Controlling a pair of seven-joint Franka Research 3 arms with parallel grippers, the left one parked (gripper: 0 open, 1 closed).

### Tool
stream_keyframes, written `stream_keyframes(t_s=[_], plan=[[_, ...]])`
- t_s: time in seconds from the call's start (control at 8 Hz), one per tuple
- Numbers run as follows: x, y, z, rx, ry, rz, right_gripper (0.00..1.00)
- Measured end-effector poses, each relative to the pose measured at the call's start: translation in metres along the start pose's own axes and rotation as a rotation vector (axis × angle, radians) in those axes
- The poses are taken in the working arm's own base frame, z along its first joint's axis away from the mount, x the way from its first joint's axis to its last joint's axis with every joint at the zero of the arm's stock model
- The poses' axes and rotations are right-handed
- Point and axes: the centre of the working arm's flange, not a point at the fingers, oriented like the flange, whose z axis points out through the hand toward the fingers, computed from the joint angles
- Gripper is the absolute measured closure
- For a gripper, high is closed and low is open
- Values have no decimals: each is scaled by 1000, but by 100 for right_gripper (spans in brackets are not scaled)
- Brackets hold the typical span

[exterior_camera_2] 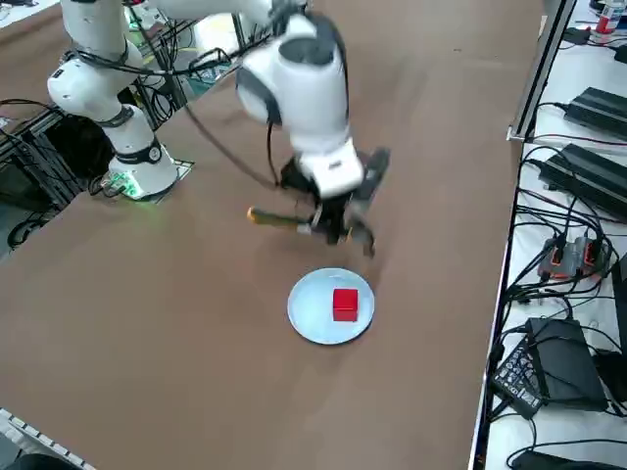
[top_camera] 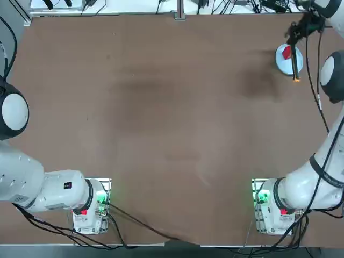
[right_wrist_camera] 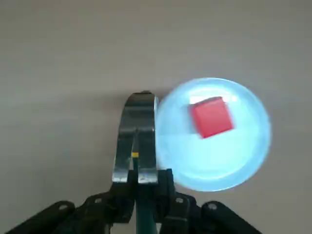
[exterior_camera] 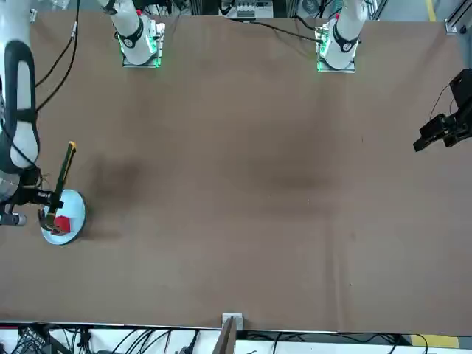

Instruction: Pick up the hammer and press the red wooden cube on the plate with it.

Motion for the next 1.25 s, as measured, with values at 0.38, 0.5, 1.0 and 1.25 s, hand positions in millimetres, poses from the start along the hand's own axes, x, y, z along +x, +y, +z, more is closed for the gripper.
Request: stream_keyframes(t_s=[0.38,0.5,1.0,1.25], plan=[[-3,-174,14,22,-31,-27,79],[-12,-228,38,11,-12,0,79],[-53,-332,131,-38,38,53,79],[-52,-322,145,-58,40,58,79]])
